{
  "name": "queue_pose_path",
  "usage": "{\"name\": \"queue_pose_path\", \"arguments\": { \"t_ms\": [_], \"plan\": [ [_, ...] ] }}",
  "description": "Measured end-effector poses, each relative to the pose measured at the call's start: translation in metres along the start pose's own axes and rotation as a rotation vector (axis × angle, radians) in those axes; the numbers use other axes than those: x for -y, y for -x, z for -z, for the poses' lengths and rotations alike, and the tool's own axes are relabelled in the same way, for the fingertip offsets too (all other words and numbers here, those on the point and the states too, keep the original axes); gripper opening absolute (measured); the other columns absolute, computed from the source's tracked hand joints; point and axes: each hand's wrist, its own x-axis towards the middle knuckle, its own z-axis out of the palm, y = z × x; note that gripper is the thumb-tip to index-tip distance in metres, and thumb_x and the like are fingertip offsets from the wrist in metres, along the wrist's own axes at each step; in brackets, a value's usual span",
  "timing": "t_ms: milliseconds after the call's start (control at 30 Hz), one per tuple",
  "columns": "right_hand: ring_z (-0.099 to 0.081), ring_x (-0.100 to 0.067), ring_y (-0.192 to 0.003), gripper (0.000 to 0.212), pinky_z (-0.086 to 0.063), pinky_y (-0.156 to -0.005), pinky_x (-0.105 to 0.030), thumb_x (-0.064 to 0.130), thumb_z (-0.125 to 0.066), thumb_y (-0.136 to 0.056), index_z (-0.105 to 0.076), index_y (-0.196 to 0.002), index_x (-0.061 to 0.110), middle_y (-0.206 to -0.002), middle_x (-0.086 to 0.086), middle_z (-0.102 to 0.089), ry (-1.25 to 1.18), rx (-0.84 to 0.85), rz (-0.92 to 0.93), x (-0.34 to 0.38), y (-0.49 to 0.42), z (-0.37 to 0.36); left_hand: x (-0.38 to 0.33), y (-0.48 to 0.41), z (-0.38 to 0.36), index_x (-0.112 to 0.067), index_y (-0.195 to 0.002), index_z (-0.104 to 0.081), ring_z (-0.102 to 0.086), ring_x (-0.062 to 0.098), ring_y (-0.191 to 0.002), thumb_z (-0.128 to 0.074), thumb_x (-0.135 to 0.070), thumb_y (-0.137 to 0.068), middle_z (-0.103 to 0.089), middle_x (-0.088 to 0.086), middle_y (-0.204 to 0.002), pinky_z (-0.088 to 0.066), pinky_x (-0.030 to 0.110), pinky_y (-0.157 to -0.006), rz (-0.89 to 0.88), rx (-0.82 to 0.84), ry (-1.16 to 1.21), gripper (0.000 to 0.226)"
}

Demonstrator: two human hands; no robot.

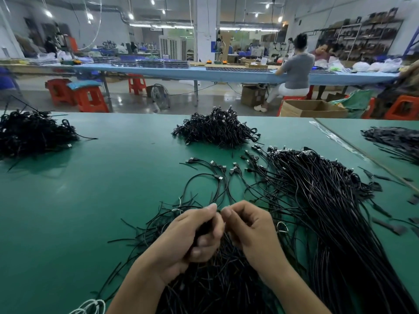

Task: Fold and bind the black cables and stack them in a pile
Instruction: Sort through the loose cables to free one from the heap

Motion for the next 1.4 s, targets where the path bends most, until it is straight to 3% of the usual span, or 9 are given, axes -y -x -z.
{"name": "queue_pose_path", "arguments": {
  "t_ms": [233,367,533,800,933,1033,1167,1300,1400],
  "plan": [
    [-0.056,-0.002,-0.059,0.009,-0.043,-0.056,-0.018,0.041,-0.054,-0.099,-0.063,-0.098,0.042,-0.076,0.013,-0.067,0.574,0.317,-0.107,-0.011,0.023,-0.008,0.006,-0.012,0.009,-0.008,-0.104,-0.078,-0.073,0.018,-0.084,-0.051,-0.033,-0.096,-0.075,0.009,-0.091,-0.058,0.023,-0.071,-0.39,-0.263,0.35,0.038],
    [-0.06,-0.005,-0.086,0.019,-0.053,-0.078,-0.034,0.044,-0.05,-0.095,-0.064,-0.105,0.035,-0.092,0.016,-0.063,0.657,0.318,-0.043,-0.004,0.022,-0.005,0.022,-0.019,0.006,-0.015,-0.106,-0.074,-0.073,0.023,-0.097,-0.048,-0.035,-0.094,-0.077,0.007,-0.099,-0.058,0.026,-0.08,-0.415,-0.503,-0.246,0.035],
    [-0.061,-0.005,-0.08,0.007,-0.046,-0.07,-0.014,0.028,-0.074,-0.088,-0.072,-0.084,0.033,-0.084,0.015,-0.063,0.562,0.144,0.08,0.005,0.01,0.017,0.025,-0.018,-0.003,-0.02,-0.069,-0.068,-0.064,0.009,-0.058,-0.046,-0.032,-0.104,-0.069,-0.006,-0.064,-0.053,0.029,-0.059,-0.141,-0.36,-0.746,0.043],
    [-0.064,-0.01,-0.069,0.006,-0.054,-0.067,-0.029,0.037,-0.072,-0.084,-0.071,-0.085,0.031,-0.075,0.004,-0.07,0.243,0.028,0.045,0.005,-0.001,0.026,0.014,-0.01,-0.005,-0.016,-0.058,-0.054,-0.027,0.006,-0.031,-0.05,-0.052,-0.096,-0.035,-0.004,-0.043,-0.024,0.016,-0.032,0.079,-0.061,-0.092,0.053],
    [-0.054,-0.006,-0.054,0.011,-0.045,-0.053,-0.025,0.039,-0.061,-0.093,-0.069,-0.085,0.037,-0.072,-0.001,-0.068,0.339,0.034,-0.027,-0.006,0.008,0.019,0.009,-0.011,-0.003,-0.015,-0.064,-0.058,-0.043,0.004,-0.037,-0.057,-0.037,-0.096,-0.047,-0.005,-0.051,-0.038,0.015,-0.037,-0.063,0.053,0.389,0.038],
    [-0.055,-0.001,-0.057,0.017,-0.04,-0.055,-0.014,0.025,-0.061,-0.098,-0.069,-0.097,0.04,-0.072,0.011,-0.068,0.482,0.161,-0.044,-0.014,0.018,0.01,0.009,-0.015,-0.006,-0.007,-0.084,-0.077,-0.066,0.013,-0.062,-0.053,-0.036,-0.096,-0.069,0.006,-0.077,-0.055,0.021,-0.055,-0.188,-0.129,0.52,0.04],
    [-0.062,0.003,-0.092,0.028,-0.05,-0.081,-0.019,0.031,-0.056,-0.096,-0.055,-0.116,0.05,-0.096,0.019,-0.069,0.615,0.304,-0.094,-0.011,0.024,0.006,0.022,-0.024,-0.007,-0.004,-0.12,-0.07,-0.07,0.024,-0.109,-0.045,-0.028,-0.096,-0.072,0.014,-0.117,-0.056,0.024,-0.085,-0.324,-0.308,0.168,0.042],
    [-0.059,0.0,-0.09,0.013,-0.051,-0.079,-0.028,0.041,-0.056,-0.092,-0.061,-0.104,0.039,-0.093,0.021,-0.063,0.706,0.273,0.036,0.003,0.021,0.017,0.03,-0.024,-0.005,-0.011,-0.115,-0.069,-0.073,0.011,-0.093,-0.043,-0.02,-0.103,-0.077,-0.005,-0.098,-0.055,0.019,-0.079,-0.276,-0.437,-0.482,0.03],
    [-0.062,-0.002,-0.089,0.009,-0.05,-0.076,-0.021,0.04,-0.065,-0.091,-0.07,-0.09,0.032,-0.09,0.023,-0.065,0.691,0.162,0.143,0.01,0.016,0.027,0.027,-0.018,-0.009,-0.023,-0.074,-0.07,-0.064,0.01,-0.061,-0.044,-0.036,-0.103,-0.069,-0.005,-0.066,-0.05,0.018,-0.059,-0.1,-0.276,-0.584,0.041]
  ]
}}
